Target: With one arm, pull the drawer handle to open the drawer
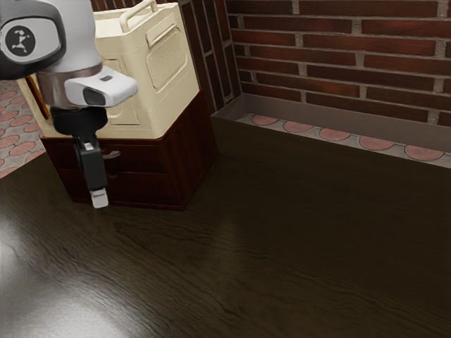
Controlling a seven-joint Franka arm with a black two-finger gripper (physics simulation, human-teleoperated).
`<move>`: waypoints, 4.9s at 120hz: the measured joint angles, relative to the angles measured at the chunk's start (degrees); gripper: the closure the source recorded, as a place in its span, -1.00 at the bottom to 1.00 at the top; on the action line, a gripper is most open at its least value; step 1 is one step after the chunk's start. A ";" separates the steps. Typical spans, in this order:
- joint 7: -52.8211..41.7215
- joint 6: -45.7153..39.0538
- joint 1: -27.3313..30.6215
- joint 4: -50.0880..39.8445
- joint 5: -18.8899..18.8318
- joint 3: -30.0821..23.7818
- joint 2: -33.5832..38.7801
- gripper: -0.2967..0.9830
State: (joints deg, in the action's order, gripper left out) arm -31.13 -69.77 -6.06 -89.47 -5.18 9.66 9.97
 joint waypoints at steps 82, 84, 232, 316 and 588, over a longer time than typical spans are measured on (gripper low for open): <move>-26.02 -3.95 20.30 -0.11 -0.71 1.37 2.29 -0.54; -26.84 -4.09 20.47 -0.10 -0.74 1.73 2.14 -0.54; -91.32 -49.68 27.26 -17.05 12.17 4.84 -0.52 -0.29; -93.02 -54.36 27.39 -16.22 21.95 4.89 -7.40 -0.14; -94.40 -58.76 28.84 -31.63 27.82 7.45 3.34 0.69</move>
State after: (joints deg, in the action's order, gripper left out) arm -125.53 -128.53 22.78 -121.09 22.64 17.11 13.31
